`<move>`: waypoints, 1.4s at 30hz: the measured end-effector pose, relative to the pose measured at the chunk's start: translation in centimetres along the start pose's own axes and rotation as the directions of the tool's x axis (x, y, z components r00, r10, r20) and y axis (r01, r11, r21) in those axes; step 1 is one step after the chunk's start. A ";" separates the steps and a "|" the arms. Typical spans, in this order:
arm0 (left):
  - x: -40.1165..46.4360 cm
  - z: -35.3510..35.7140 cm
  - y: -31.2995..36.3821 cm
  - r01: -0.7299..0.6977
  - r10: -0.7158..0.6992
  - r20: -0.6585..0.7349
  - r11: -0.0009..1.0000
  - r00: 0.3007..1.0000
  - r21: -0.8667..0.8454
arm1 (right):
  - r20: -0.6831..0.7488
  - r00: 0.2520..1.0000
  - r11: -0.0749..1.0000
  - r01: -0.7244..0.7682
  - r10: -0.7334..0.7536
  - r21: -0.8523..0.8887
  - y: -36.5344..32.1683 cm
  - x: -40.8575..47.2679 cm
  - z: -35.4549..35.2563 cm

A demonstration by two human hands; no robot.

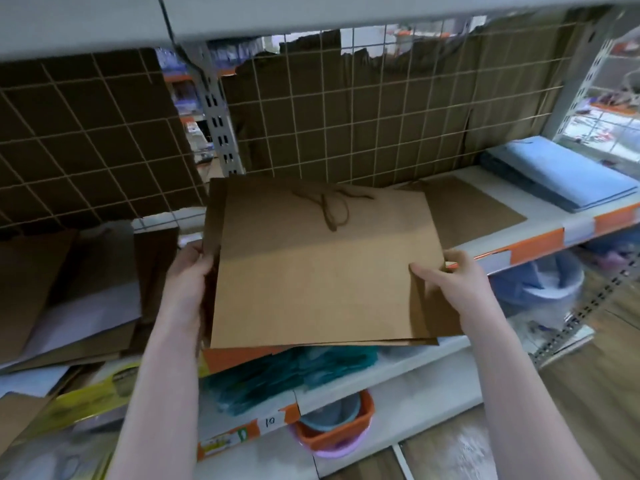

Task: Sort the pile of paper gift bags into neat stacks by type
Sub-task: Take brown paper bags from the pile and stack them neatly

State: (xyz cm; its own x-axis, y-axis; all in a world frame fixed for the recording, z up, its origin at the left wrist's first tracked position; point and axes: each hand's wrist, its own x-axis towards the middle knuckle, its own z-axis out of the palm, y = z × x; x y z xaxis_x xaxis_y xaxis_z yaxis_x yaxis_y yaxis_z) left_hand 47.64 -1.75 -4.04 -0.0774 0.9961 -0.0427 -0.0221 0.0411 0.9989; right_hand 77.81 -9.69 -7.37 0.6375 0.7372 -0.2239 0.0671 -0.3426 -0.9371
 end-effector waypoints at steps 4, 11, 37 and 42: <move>0.6 2.4 0.1 0.028 -0.028 0.016 0.999 0.999 -0.035 | 0.064 0.995 0.996 -0.077 0.074 0.051 -0.3 1.8 -1.9; 2.8 10.2 -0.8 0.054 -0.053 -0.049 0.999 0.997 0.009 | 0.050 0.999 1.000 0.001 -0.001 -0.004 -1.8 9.2 -6.7; 7.8 38.1 -7.1 0.199 -0.098 -0.325 0.935 0.941 0.294 | 0.026 0.997 0.993 0.081 -0.079 -0.087 -2.1 35.1 -23.0; 8.4 38.2 -7.3 0.174 0.040 -0.320 0.772 0.947 0.611 | 0.018 0.997 0.995 0.073 -0.072 -0.075 -1.5 35.1 -22.6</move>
State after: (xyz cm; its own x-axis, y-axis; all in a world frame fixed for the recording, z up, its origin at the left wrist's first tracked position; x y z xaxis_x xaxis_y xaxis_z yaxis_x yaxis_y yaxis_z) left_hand 85.23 9.31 -10.95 -0.3927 0.9196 -0.0066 0.5785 0.2526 0.7756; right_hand 117.45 3.54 -7.79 0.6172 0.7703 -0.1604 0.1709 -0.3302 -0.9283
